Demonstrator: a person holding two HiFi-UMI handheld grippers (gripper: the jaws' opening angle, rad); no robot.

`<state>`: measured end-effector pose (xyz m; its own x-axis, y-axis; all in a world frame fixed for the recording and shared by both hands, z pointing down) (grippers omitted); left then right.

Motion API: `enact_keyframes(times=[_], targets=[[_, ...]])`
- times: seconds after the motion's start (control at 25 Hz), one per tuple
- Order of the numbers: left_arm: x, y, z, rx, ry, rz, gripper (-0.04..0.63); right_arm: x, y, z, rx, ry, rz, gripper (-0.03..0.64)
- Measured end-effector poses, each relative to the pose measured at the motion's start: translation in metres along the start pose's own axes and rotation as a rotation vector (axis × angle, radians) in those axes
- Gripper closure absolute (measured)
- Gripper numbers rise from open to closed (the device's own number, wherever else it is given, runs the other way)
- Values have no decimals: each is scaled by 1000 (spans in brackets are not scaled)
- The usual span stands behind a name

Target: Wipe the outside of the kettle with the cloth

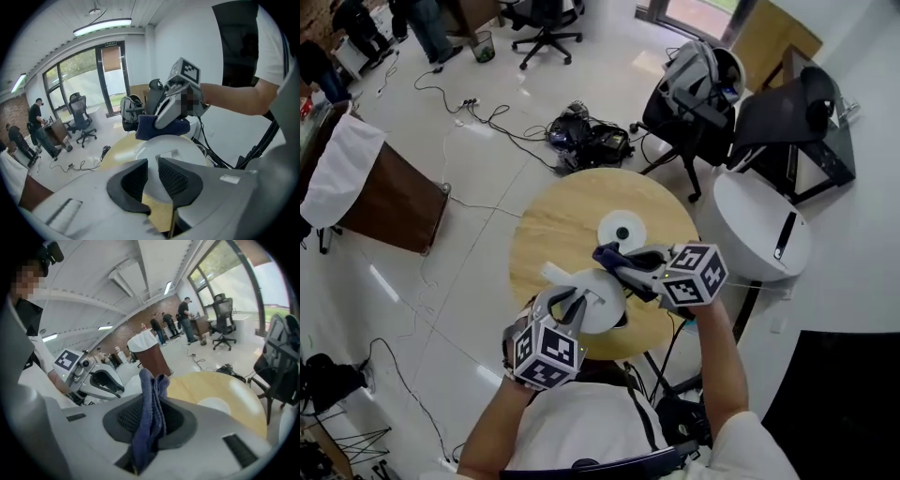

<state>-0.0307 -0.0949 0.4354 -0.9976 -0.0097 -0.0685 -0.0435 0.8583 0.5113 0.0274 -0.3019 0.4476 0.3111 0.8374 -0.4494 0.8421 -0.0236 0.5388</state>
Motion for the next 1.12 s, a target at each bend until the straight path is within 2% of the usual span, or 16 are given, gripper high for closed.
enact_keyframes(times=[0.16, 0.4, 0.44, 0.56, 0.72, 0.8, 0.84, 0.96, 1.12], targets=[[1, -2, -4, -6, -11, -21, 540, 29, 24, 26, -155, 113, -92, 534], [8, -1, -9, -51, 75, -28, 536, 72, 35, 21, -125, 399, -81, 534], [10, 0, -7, -62, 84, -38, 509, 76, 35, 22, -132, 431, -91, 534], [19, 6, 6, -155, 123, -50, 509, 95, 37, 32, -208, 533, -160, 534], [44, 29, 23, -294, 229, -51, 509, 137, 47, 30, -371, 716, -315, 534], [59, 44, 32, -340, 292, -51, 548, 165, 55, 23, -459, 819, -416, 534], [66, 52, 37, -357, 323, -51, 589, 181, 59, 19, -500, 866, -462, 534], [82, 77, 48, -361, 411, -62, 589, 228, 68, 0, -607, 971, -569, 534], [93, 107, 61, -361, 518, -65, 589, 291, 73, -33, -720, 1038, -671, 534]])
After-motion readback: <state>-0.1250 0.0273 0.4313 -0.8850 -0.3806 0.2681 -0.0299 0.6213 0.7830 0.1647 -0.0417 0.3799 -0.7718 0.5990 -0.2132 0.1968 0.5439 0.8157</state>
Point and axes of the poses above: the fingertips, and each gripper's own axes: z backward along the fingers, x to its left, y out of its underside, the point moved 10 cm from there along z, backward along the fingers, and after that the axes turned 13 degrees about x, right-handed, at the moved point
